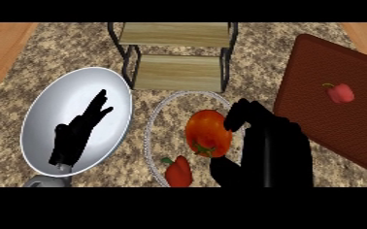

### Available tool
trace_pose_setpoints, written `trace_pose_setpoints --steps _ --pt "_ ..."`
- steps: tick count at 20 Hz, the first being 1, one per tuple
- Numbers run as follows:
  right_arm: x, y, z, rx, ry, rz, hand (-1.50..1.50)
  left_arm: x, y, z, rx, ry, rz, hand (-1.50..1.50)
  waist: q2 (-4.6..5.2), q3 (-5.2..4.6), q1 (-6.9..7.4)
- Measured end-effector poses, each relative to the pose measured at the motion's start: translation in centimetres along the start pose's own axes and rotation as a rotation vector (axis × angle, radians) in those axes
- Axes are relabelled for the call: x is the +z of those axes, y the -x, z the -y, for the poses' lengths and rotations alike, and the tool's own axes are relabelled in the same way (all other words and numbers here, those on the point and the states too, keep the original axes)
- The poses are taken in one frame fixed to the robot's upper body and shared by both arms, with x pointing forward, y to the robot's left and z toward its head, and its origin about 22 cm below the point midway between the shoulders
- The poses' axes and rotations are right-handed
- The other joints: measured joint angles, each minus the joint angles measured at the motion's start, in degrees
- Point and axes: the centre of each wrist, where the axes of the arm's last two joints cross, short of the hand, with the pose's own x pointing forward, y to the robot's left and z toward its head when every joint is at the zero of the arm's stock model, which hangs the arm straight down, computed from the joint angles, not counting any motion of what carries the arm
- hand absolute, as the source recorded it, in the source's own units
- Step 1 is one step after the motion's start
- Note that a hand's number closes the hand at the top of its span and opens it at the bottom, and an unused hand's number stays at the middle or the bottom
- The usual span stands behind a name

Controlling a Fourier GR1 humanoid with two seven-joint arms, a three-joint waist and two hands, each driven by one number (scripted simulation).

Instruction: Pick the tomato from the placemat and place it in the tiered shelf

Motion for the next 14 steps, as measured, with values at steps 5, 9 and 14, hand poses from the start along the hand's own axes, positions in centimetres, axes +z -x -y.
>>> trace_pose_setpoints --steps 5,9,14 --pt "-2.7 -1.3 2.7 -0.046 0.105 0.012 1.5 0.0 -0.3 0.2 -0.006 0.014 0.015 0.0 0.21 -0.17 0.74" --pt "-6.0 -2.7 3.6 -0.03 0.145 -0.008 1.5 -0.2 -0.4 0.4 -0.012 0.017 0.008 0.0 0.43 -0.17 1.15" --pt "-11.0 -4.8 5.0 -0.007 0.168 -0.057 1.5 -0.5 -0.6 0.5 -0.014 0.022 0.006 0.0 0.6 -0.13 1.54"
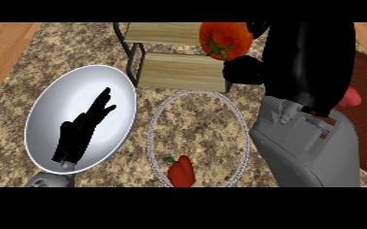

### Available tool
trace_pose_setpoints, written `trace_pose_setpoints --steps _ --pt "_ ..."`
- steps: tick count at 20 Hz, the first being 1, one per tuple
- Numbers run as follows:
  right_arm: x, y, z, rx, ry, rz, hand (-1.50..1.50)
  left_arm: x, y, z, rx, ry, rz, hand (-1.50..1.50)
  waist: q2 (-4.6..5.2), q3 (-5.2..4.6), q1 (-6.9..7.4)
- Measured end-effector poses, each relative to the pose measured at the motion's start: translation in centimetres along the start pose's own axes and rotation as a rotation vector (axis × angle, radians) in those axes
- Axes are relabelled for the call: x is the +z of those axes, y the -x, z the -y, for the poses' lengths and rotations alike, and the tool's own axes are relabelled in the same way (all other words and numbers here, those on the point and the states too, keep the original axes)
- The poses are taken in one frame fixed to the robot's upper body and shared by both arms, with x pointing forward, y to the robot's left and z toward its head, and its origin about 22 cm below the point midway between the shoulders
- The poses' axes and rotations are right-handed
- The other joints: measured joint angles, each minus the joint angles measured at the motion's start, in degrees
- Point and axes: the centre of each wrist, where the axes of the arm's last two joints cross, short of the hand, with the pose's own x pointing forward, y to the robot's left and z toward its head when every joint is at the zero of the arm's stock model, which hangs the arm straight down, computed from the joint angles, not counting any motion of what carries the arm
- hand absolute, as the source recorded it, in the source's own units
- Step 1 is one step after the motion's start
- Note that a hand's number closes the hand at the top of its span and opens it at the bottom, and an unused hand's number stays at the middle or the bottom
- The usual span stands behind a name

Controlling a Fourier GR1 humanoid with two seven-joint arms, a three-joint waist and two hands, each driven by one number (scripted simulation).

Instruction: Pick the tomato from the placemat and place it in the tiered shelf

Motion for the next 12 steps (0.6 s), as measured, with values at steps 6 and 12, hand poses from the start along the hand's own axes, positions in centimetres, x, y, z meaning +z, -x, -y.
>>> trace_pose_setpoints --steps 6,12 --pt "-5.9 -1.8 -1.3 0.068 -0.044 -0.064 1.5 -0.1 0.0 0.4 -0.005 -0.002 0.01 0.0 0.22 0.11 0.44" --pt "-10.0 -2.6 -4.4 0.111 -0.117 -0.076 1.5 -0.1 -0.3 0.3 -0.001 0.014 0.018 0.0 0.48 -0.02 0.84"
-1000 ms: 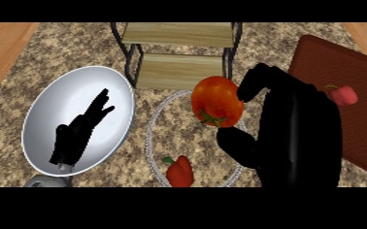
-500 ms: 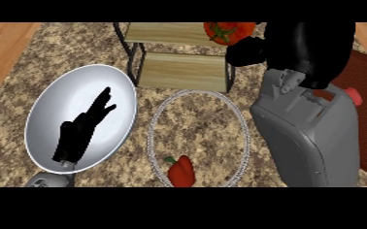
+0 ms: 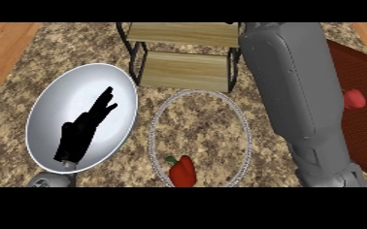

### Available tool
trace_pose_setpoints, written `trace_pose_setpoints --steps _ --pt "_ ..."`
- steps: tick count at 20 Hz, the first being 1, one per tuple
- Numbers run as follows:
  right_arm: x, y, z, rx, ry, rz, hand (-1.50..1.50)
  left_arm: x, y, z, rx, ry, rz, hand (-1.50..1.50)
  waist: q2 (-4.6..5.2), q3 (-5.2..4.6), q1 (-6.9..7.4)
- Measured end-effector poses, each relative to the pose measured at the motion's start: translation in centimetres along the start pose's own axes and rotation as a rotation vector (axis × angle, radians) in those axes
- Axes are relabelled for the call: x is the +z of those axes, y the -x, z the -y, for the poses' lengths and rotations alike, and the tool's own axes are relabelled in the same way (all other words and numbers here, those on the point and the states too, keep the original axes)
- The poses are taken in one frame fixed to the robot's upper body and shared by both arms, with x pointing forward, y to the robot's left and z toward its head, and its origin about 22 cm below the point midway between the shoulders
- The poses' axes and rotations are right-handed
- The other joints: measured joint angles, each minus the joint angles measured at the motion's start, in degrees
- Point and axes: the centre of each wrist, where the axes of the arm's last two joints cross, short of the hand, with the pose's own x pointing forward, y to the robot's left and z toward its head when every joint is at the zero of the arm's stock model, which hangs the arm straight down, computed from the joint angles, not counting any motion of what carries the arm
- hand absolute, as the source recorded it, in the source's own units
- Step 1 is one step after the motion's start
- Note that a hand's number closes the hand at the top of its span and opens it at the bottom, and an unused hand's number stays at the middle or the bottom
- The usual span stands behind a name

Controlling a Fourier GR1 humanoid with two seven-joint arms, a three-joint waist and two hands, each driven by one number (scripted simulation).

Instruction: Pick the tomato from the placemat and place it in the tiered shelf

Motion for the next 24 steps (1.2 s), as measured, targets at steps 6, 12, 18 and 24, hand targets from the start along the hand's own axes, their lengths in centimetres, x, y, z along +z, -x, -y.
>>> trace_pose_setpoints --steps 6,12,18,24 --pt "-2.5 -1.2 -2.8 0.01 -0.08 -0.021 1.5 -0.2 -0.2 0.3 -0.006 -0.001 -0.005 0.0 0.16 0.1 0.37" --pt "-3.8 -0.5 -5.2 -0.218 -0.195 -0.082 -1.5 -0.6 -0.6 0.6 -0.005 0.015 0.01 0.0 0.73 0.08 1.52" --pt "-5.2 1.2 -5.5 -0.634 -0.252 -0.19 -1.5 -1.0 -0.9 1.0 -0.004 0.037 0.025 0.0 1.06 0.08 2.78" --pt "-5.5 1.3 -6.0 -0.879 -0.12 -0.179 -1.5 -0.9 -0.5 0.8 -0.003 0.031 0.019 0.0 0.68 0.17 2.28"
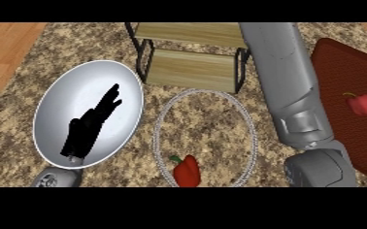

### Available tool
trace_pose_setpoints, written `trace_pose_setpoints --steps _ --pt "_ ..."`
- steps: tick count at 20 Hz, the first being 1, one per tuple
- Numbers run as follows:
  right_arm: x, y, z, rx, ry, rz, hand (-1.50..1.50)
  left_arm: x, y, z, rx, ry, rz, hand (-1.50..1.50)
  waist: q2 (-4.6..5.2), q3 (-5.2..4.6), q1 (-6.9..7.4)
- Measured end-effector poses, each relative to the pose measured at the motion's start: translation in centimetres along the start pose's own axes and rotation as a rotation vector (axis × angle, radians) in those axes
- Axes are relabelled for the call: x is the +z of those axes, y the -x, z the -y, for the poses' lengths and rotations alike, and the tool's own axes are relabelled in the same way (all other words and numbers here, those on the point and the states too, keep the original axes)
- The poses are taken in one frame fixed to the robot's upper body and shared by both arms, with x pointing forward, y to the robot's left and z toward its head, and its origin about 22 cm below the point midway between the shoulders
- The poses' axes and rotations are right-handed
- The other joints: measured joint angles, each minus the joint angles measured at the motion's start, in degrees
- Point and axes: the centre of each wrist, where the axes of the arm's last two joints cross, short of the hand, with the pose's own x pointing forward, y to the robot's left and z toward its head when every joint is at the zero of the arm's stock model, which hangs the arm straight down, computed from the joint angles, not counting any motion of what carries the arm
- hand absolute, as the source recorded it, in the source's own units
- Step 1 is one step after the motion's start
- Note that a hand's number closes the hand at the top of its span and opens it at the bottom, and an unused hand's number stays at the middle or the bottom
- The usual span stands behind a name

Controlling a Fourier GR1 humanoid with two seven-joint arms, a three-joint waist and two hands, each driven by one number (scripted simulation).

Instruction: Pick the tomato from the placemat and place it in the tiered shelf

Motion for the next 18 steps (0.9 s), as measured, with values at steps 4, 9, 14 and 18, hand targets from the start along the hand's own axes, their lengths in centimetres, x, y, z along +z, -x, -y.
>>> trace_pose_setpoints --steps 4,9,14,18 --pt "-0.2 0.4 0.5 -0.094 0.158 0.066 -1.5 0.5 0.4 -0.4 -0.002 -0.022 -0.021 0.0 -0.51 0.01 -1.41" --pt "-1.3 0.2 3.3 -0.155 0.362 0.097 -1.5 1.5 1.1 -1.1 0.006 -0.052 -0.041 0.0 -1.34 0.01 -3.63" --pt "-2.3 2.8 7.6 -0.155 0.479 0.045 -1.5 2.4 1.9 -1.8 0.013 -0.09 -0.069 0.0 -2.21 0.2 -6.04" --pt "-1.4 4.1 11.2 -0.146 0.484 0.037 -1.5 3.1 2.3 -2.2 0.021 -0.109 -0.083 0.0 -2.71 0.18 -7.47"
